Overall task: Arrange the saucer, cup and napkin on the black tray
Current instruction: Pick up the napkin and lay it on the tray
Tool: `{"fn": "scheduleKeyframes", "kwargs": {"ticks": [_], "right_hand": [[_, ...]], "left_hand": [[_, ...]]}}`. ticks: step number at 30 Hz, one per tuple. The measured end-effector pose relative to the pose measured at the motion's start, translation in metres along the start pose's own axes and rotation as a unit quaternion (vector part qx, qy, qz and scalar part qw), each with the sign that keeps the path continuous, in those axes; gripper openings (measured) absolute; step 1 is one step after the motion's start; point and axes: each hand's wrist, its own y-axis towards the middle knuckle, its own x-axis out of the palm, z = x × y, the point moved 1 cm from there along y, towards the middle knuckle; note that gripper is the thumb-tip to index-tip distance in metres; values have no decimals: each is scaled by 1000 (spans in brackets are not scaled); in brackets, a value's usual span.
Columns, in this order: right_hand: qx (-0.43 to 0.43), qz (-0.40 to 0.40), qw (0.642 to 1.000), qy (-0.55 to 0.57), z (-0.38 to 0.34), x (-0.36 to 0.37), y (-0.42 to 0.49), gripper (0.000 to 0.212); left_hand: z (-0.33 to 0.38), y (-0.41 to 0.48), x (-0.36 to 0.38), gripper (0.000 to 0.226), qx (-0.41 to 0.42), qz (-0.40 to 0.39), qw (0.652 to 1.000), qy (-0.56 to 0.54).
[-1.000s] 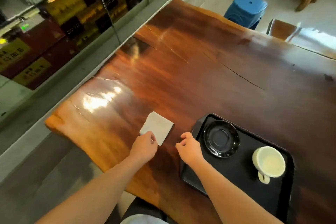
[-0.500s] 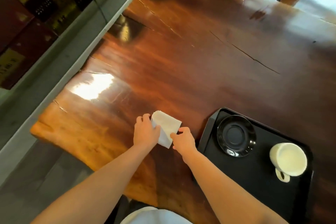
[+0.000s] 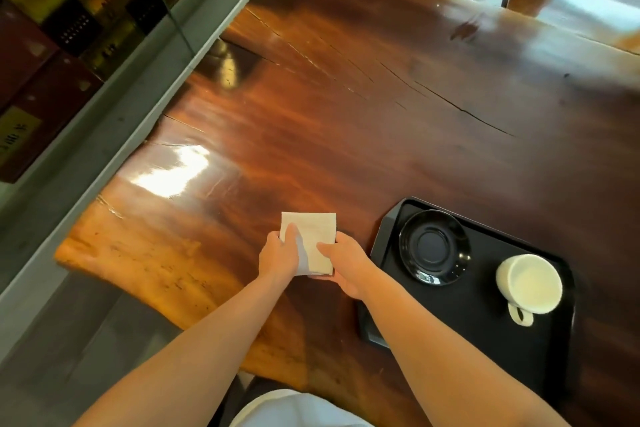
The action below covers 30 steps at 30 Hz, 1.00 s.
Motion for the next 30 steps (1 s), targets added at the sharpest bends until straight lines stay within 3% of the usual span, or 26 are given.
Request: {"fn": "scheduleKeyframes", "kwargs": {"ticks": [11,23,26,30], "right_hand": [[-22,-46,998,22,50,-89,-65,36],[1,32,998,55,135,-212,-116,36],[43,67,996,30,147,-232,-125,42],[3,75,997,-35,164,-250,-128,43]], "left_hand": [[2,-76,56,55,-11,-59,992,-109],[-13,-180,173,56,109,-49,993,-20],[-14,-196,189,56,124,-53,991,-2],[-13,-213,203,50,148,-50,988,10]]}}
